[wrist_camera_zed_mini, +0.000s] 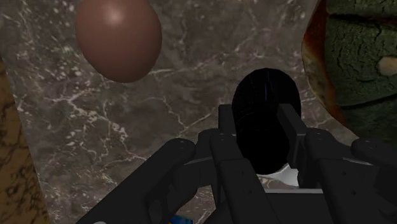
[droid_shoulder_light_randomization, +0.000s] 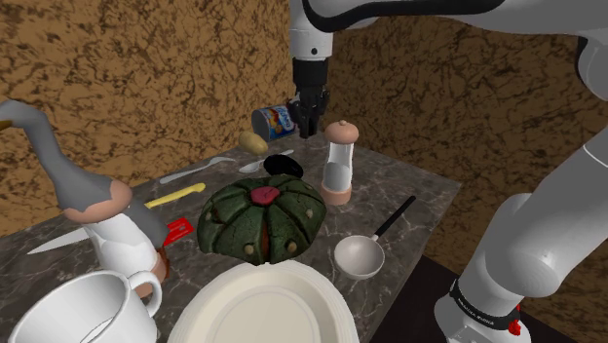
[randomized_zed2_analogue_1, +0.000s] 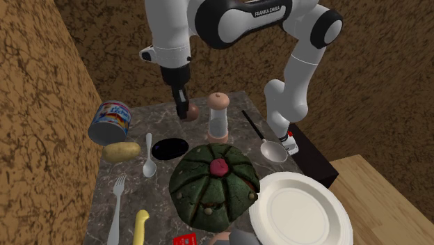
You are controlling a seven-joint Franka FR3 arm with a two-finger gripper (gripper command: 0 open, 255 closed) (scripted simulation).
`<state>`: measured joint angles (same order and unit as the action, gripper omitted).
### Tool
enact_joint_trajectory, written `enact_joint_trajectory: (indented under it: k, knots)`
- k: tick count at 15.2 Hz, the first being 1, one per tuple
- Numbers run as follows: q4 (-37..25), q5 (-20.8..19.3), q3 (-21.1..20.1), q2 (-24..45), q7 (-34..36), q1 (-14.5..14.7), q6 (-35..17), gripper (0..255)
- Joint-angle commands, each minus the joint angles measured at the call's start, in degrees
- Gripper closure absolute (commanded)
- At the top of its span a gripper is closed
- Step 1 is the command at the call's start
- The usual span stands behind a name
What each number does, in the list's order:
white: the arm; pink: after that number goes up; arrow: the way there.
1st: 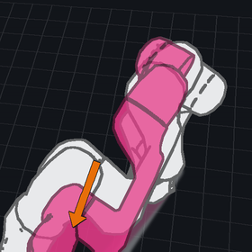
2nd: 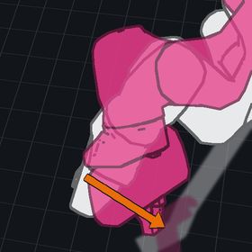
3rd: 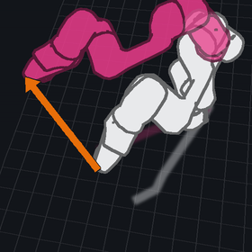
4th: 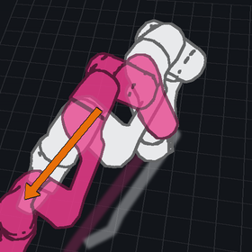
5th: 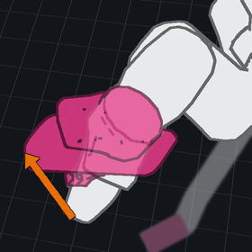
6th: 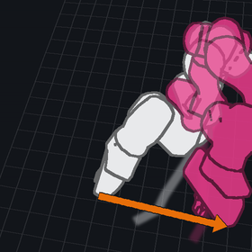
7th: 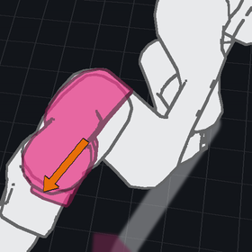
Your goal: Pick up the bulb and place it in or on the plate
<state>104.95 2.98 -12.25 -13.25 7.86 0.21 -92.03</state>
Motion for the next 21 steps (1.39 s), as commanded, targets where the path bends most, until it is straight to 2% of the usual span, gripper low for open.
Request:
enact_joint_trajectory:
  k: [1, 8, 14, 21]
  knots:
    - [-2.06, -0.07, -0.05, 0.37, 0.17, 0.01, 1.71, 255]
    - [-8.82, -0.38, -0.11, 1.96, 0.47, -0.06, 6.92, 255]
    - [-6.52, 1.51, -4.6, -1.67, 7.96, 3.01, 7.84, 255]
    - [-6.88, 3.59, -10.67, -3.24, 17.48, 6.42, 9.11, 255]
